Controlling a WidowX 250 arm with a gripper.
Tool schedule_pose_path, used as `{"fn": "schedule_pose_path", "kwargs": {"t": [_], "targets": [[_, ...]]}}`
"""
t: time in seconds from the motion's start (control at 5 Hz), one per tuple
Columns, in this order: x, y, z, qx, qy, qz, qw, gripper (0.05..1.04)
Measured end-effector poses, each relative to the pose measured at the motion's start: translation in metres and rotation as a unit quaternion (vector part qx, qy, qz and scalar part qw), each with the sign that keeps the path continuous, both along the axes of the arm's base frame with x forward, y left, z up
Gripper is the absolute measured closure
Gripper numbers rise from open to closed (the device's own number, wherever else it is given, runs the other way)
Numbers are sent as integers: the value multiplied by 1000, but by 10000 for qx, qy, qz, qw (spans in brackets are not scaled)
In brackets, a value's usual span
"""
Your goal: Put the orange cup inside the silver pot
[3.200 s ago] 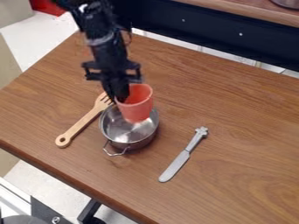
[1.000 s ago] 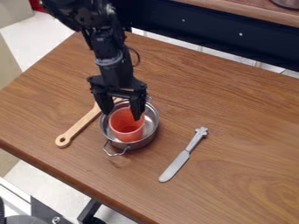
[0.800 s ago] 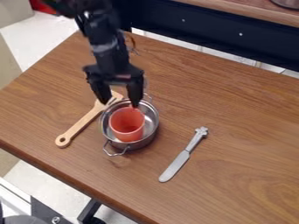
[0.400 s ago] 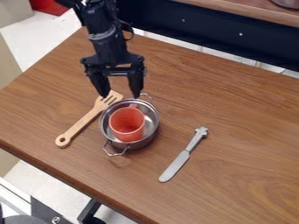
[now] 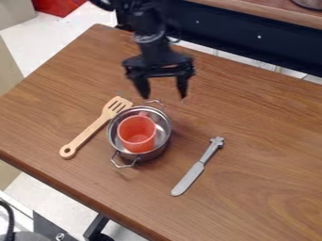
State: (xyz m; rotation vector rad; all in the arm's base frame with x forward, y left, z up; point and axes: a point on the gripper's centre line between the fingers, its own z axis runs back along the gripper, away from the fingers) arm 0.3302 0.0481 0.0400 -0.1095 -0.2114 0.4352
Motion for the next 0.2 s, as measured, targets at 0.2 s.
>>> {"fn": "schedule_pose_path", "kwargs": {"t": [0.2], "targets": [[9,-17,3,7,-143,-274,9995,85]]}}
